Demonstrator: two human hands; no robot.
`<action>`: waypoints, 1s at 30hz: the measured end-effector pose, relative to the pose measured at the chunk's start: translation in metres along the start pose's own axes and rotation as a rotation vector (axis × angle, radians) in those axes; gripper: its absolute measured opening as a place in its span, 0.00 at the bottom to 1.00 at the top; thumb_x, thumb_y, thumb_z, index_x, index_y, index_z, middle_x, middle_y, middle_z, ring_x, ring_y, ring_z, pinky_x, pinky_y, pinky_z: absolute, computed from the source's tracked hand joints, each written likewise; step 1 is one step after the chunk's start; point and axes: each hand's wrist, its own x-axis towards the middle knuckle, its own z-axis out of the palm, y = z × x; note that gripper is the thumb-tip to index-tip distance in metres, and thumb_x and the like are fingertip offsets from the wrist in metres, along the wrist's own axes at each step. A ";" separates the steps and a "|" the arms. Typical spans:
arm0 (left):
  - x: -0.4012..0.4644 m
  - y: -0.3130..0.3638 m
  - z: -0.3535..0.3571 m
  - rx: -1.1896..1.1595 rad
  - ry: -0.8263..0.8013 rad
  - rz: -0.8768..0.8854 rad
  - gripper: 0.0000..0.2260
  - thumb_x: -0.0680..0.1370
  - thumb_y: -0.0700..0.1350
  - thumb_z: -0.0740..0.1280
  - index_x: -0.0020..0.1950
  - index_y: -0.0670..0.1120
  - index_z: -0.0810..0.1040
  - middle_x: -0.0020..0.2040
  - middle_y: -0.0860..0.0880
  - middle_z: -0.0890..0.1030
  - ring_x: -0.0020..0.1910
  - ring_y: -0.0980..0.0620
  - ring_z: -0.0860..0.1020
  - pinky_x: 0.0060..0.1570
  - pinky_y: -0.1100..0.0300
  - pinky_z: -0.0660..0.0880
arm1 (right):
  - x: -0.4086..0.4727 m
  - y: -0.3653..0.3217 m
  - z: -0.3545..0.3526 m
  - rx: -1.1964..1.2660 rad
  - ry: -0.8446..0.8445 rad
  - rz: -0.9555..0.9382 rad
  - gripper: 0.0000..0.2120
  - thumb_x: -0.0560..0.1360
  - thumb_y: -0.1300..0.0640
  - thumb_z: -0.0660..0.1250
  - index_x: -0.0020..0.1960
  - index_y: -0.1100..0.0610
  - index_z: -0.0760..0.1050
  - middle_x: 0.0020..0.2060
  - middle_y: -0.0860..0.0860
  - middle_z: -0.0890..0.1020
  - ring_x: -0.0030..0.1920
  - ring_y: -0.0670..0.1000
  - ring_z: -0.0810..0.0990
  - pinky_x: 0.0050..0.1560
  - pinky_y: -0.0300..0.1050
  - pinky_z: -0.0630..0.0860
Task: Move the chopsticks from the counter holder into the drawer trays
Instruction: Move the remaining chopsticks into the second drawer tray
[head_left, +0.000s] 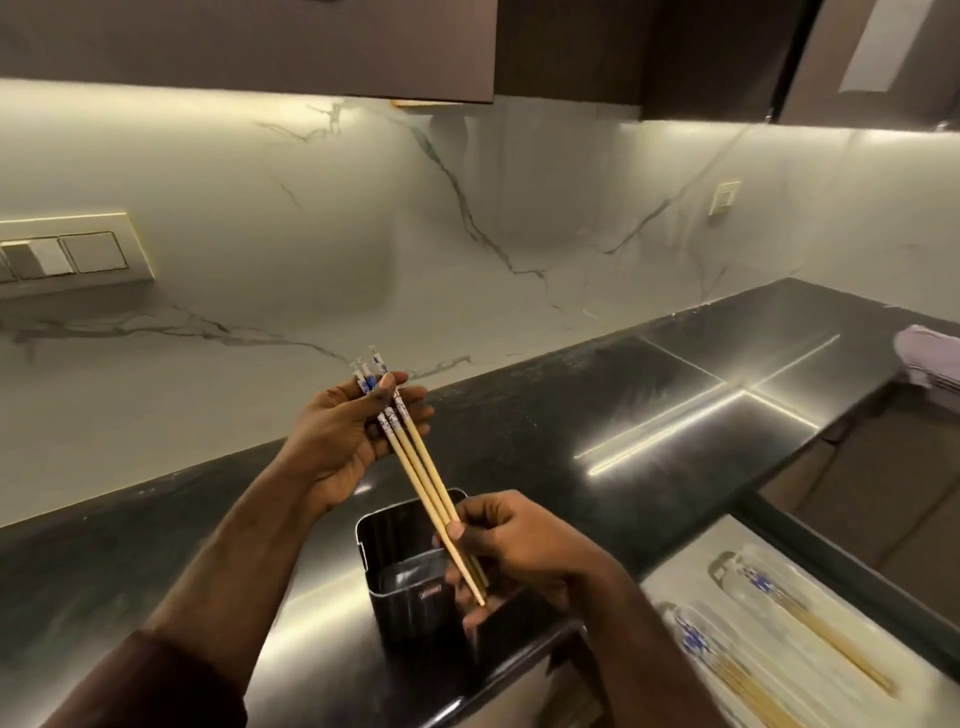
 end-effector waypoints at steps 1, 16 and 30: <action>-0.007 -0.004 0.003 0.003 -0.027 -0.019 0.10 0.81 0.41 0.61 0.57 0.38 0.77 0.48 0.39 0.84 0.43 0.44 0.85 0.42 0.50 0.83 | -0.008 0.004 0.002 0.011 0.022 0.002 0.10 0.82 0.55 0.61 0.58 0.58 0.76 0.40 0.54 0.83 0.39 0.52 0.83 0.43 0.54 0.84; -0.096 -0.084 0.139 -0.070 -0.329 -0.285 0.12 0.82 0.43 0.59 0.59 0.38 0.76 0.56 0.37 0.82 0.52 0.41 0.83 0.47 0.47 0.82 | -0.200 0.062 -0.017 -0.070 0.524 0.112 0.11 0.81 0.54 0.62 0.53 0.58 0.80 0.42 0.56 0.81 0.38 0.50 0.82 0.44 0.51 0.84; -0.214 -0.216 0.381 -0.208 -0.415 -0.489 0.09 0.83 0.41 0.57 0.55 0.38 0.75 0.45 0.40 0.85 0.41 0.45 0.86 0.39 0.49 0.83 | -0.456 0.150 -0.123 0.094 0.673 0.178 0.10 0.80 0.60 0.64 0.58 0.63 0.79 0.41 0.57 0.82 0.35 0.51 0.81 0.38 0.49 0.84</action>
